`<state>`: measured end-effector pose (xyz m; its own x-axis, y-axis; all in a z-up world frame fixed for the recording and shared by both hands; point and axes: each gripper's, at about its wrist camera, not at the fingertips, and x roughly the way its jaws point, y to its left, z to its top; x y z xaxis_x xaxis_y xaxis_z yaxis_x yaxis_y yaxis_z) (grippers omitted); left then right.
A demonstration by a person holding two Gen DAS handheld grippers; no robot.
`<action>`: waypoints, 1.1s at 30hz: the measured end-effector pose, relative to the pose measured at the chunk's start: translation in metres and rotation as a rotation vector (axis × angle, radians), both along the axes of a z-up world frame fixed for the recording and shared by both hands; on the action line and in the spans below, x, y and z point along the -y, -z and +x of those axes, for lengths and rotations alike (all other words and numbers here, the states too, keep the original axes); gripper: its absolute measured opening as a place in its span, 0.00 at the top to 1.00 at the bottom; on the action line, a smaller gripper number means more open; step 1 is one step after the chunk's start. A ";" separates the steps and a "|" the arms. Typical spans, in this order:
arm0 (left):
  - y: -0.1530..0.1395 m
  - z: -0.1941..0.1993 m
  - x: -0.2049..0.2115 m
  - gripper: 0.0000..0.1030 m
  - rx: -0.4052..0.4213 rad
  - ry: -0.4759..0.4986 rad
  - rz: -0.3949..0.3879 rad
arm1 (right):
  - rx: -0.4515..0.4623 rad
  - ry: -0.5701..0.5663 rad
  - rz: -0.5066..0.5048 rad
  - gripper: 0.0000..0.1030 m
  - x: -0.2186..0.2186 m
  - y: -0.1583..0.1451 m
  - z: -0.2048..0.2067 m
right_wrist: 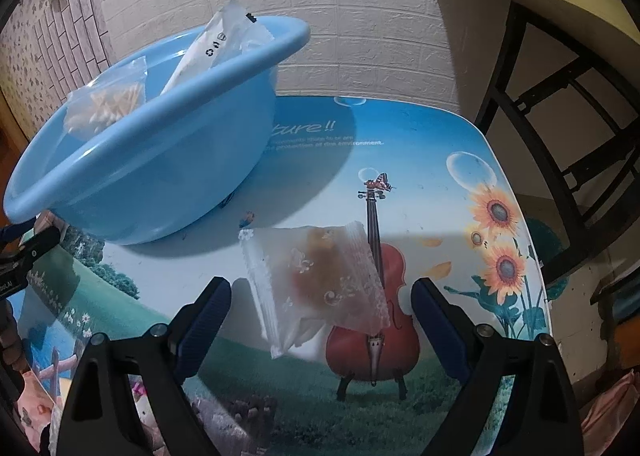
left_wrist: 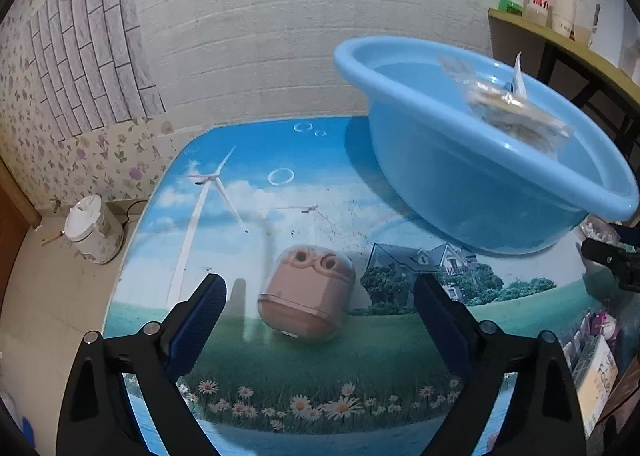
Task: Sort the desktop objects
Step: 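Grasp the clear bag with brown item with the right gripper while the left grasps the pink round toy, then carry the clear bag and pink toy with both grippers over the blue basin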
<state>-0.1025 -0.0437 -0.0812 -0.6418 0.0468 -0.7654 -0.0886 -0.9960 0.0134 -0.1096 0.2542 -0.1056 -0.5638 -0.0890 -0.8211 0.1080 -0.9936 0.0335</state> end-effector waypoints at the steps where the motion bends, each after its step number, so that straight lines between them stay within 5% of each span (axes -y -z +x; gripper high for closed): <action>1: 0.001 -0.001 0.000 0.16 0.002 0.003 0.006 | 0.001 0.001 -0.002 0.10 -0.001 0.000 -0.001; 12: 0.006 -0.003 0.001 0.35 0.023 0.007 0.026 | -0.037 -0.019 0.018 0.22 0.003 0.002 -0.003; 19: 0.005 -0.001 0.002 0.58 0.004 0.015 0.031 | -0.069 -0.037 0.017 0.47 0.005 0.000 0.002; 23: 0.005 -0.001 0.002 0.58 0.003 0.027 0.031 | -0.076 -0.024 0.013 0.59 0.002 -0.001 0.003; 33: 0.002 0.024 -0.011 0.58 0.006 0.049 0.046 | -0.059 -0.009 -0.004 0.62 0.001 -0.007 0.021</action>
